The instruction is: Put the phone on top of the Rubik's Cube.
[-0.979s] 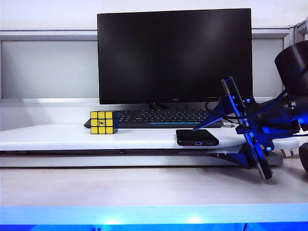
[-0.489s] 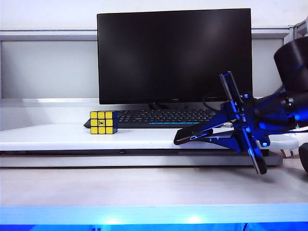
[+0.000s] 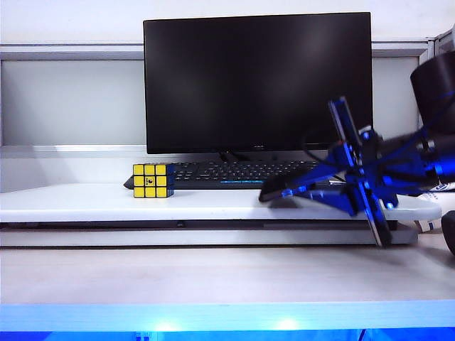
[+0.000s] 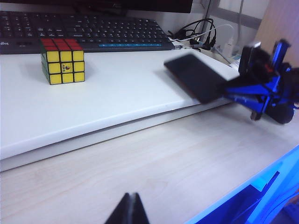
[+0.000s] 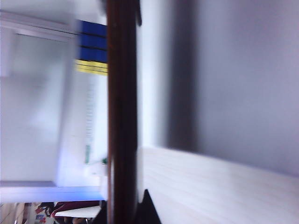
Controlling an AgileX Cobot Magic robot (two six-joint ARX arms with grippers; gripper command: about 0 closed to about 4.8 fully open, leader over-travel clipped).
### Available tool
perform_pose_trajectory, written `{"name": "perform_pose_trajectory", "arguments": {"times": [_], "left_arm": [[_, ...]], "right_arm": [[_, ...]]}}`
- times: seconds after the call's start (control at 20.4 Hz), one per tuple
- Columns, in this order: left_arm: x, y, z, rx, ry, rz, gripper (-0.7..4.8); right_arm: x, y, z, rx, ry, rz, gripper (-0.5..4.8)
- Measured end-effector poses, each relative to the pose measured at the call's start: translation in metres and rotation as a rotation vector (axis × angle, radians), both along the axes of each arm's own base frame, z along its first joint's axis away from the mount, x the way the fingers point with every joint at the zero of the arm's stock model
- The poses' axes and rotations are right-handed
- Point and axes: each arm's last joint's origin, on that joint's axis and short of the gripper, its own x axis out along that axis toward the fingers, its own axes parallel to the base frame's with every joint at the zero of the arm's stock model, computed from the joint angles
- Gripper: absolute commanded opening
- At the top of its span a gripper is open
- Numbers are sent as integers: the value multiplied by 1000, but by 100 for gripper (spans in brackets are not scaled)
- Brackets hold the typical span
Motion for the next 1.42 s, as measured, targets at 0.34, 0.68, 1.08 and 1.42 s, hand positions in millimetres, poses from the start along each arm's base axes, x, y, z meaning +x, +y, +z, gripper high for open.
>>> {"name": "perform_pose_trajectory", "arguments": {"times": [0.34, 0.68, 1.08, 1.42], "left_arm": [[1, 1, 0, 7, 0, 49, -6], [2, 3, -1, 18, 1, 123, -6], [3, 5, -1, 29, 1, 198, -6], [3, 6, -1, 70, -18, 230, -5]], "right_arm": [[13, 14, 18, 33, -80, 57, -9], [41, 63, 66, 59, -161, 165, -9], [71, 78, 109, -13, -207, 142, -9], [90, 97, 101, -47, -193, 151, -9]]}}
